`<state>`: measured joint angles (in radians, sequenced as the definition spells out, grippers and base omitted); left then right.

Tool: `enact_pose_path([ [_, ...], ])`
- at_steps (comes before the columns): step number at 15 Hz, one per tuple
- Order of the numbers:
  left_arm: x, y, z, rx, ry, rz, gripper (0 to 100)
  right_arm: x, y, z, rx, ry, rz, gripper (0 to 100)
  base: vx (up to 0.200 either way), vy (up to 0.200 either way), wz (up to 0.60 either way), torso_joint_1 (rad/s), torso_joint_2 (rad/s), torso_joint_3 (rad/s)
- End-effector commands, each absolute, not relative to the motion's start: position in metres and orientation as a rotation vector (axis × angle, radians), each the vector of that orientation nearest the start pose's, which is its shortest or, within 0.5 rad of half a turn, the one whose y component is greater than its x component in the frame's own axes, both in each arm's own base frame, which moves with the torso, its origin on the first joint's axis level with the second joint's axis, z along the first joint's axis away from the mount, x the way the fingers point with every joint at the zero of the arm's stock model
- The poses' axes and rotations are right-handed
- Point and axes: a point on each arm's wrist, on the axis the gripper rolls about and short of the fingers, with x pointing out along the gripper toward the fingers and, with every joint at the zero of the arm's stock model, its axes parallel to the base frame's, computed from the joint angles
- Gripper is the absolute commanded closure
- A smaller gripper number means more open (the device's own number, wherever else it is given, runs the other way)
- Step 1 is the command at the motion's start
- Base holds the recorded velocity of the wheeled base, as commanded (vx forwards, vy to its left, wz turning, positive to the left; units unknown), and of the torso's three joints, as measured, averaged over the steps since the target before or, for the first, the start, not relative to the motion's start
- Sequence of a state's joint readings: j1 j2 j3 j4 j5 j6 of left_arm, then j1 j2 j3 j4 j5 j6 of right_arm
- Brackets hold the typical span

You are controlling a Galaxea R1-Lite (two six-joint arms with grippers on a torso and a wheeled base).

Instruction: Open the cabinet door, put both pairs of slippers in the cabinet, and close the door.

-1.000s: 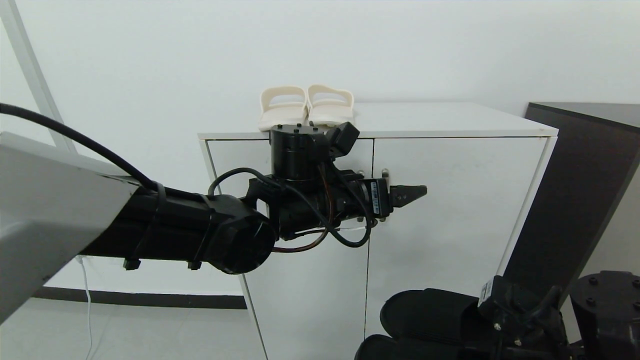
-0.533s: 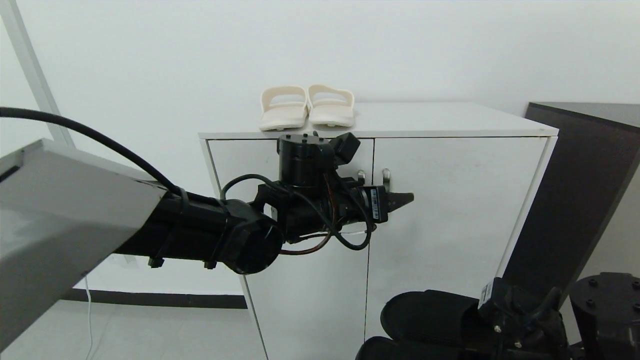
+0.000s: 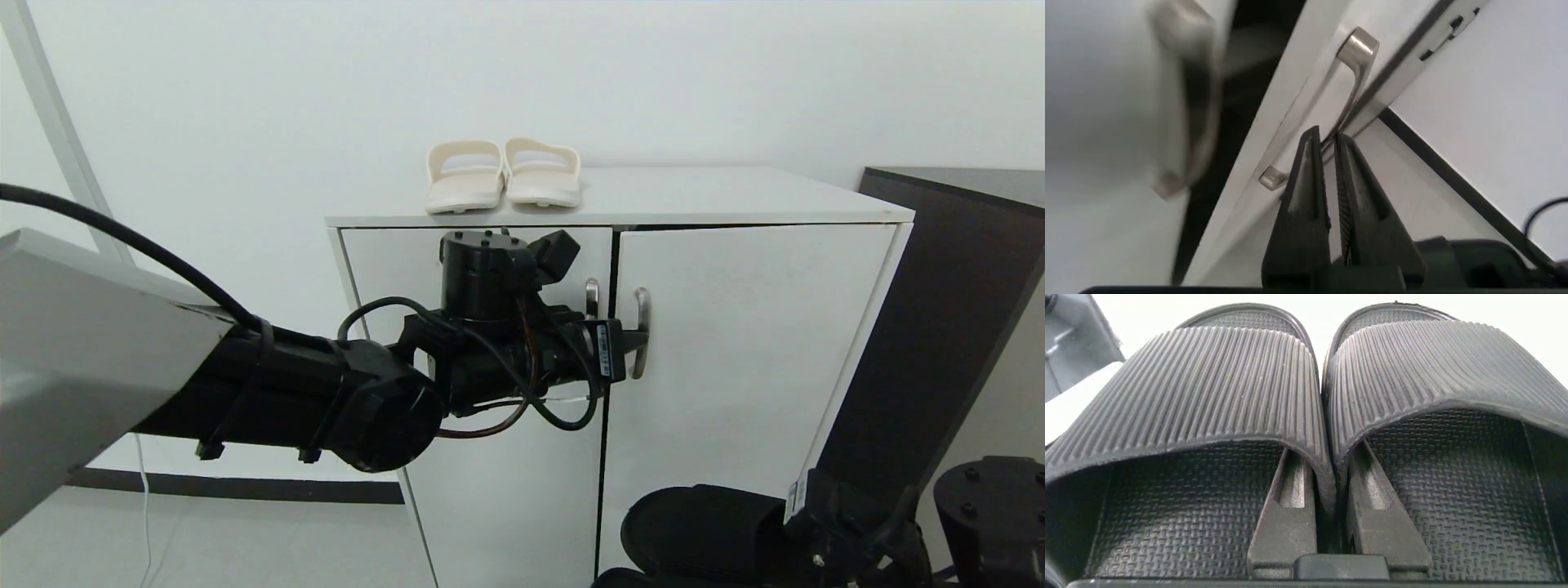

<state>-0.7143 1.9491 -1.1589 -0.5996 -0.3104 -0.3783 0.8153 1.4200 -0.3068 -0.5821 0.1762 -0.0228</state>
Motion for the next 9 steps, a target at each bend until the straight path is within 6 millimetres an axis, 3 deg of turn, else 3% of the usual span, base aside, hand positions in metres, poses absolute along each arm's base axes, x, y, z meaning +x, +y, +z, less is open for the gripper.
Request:
enact_pose_path([
  [1,0.264,-0.255,0.206,-0.313,0.361,-1.014,100,0.12,0.138,0.123,-0.194,0.504,1.004,100,0.0,0.0,0.0,0.0,0.0,0.0],
  [6,0.221,-0.23,0.221,-0.313,0.35,-1.048,100,0.117,0.138,0.123,-0.195,0.501,1.022,100,0.0,0.0,0.0,0.0,0.0,0.0],
  [9,0.223,-0.217,0.217,-0.318,0.35,-1.015,100,0.114,0.14,0.122,-0.202,0.506,1.04,100,0.0,0.0,0.0,0.0,0.0,0.0],
])
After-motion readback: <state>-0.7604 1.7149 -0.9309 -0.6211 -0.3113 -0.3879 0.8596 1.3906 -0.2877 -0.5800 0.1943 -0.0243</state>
